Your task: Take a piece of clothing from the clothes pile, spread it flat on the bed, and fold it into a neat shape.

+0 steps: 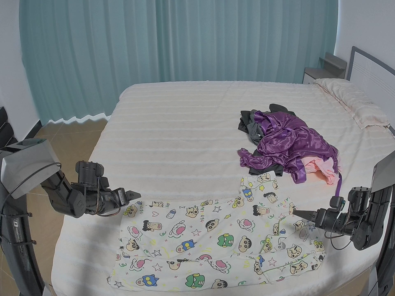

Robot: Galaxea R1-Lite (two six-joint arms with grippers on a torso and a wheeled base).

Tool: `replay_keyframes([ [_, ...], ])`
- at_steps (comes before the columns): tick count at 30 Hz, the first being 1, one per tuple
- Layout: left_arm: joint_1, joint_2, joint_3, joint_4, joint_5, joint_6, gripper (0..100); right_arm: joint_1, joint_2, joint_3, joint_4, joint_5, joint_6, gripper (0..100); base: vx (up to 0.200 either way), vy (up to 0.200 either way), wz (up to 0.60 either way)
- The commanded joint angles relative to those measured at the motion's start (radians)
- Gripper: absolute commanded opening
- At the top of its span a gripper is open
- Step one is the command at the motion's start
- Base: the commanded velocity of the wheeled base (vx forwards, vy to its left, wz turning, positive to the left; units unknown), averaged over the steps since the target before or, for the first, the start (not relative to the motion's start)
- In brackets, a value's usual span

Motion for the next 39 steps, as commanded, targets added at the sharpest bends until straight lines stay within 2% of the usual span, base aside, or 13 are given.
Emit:
replay_keyframes([
  [1, -0.001, 0.082, -0.06, 0.02, -0.031, 0.019, 100, 0.005, 0.003, 0.001, -0.009, 0.002, 0.0, 100, 0.0, 0.0, 0.0],
  [8, -0.004, 0.082, -0.086, 0.023, -0.054, 0.019, 100, 0.014, 0.003, 0.009, -0.009, 0.005, 0.0, 100, 0.0, 0.0, 0.0],
  [25, -0.011, 0.122, -0.132, 0.056, -0.054, 0.051, 100, 0.034, 0.011, 0.009, -0.009, 0.005, 0.003, 100, 0.0, 0.0, 0.0],
  [26, -0.011, 0.129, -0.133, 0.056, -0.054, 0.051, 0, 0.035, 0.011, 0.006, -0.009, 0.005, 0.003, 100, 0.0, 0.0, 0.0],
  [39, 0.002, 0.138, -0.164, 0.044, -0.043, 0.044, 0, 0.038, 0.005, -0.04, -0.007, -0.008, 0.008, 100, 0.0, 0.0, 0.0],
])
